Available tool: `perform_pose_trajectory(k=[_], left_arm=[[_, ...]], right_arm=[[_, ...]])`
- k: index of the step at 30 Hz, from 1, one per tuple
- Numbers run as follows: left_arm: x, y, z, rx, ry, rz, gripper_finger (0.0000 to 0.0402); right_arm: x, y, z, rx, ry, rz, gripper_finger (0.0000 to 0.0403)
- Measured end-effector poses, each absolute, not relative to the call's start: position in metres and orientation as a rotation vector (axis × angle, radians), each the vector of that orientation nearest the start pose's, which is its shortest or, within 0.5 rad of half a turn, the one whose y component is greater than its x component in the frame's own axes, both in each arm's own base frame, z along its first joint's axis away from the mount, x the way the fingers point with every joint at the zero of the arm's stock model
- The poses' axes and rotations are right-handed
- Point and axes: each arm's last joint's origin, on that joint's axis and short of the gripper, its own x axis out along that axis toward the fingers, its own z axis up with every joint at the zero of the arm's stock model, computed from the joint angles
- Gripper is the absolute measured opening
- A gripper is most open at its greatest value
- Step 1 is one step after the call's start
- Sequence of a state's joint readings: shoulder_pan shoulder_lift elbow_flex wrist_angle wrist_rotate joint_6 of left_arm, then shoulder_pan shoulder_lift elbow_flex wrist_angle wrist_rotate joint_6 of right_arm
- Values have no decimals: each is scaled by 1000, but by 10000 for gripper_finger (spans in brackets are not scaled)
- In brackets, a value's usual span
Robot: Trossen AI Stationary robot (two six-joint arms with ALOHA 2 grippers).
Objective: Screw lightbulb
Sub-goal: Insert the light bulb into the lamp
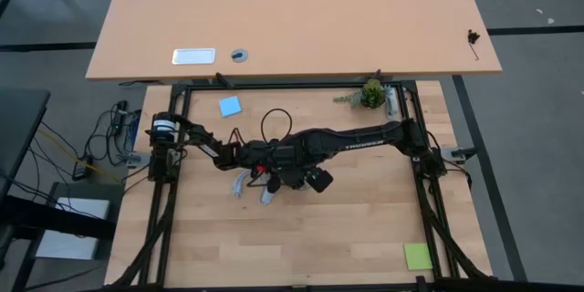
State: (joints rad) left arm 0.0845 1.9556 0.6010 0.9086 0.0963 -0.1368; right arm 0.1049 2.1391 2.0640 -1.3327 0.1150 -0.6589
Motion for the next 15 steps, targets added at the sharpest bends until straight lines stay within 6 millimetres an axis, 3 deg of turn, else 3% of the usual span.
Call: perform_pose_trajectory(k=[8, 15], left_arm=[[316, 24, 80, -174, 445, 16, 0], [316, 24, 80, -174, 445, 15, 0]], right_arm=[[425, 41, 272, -630, 1371, 395, 287], [426, 40, 272, -331, 1382, 136, 286]])
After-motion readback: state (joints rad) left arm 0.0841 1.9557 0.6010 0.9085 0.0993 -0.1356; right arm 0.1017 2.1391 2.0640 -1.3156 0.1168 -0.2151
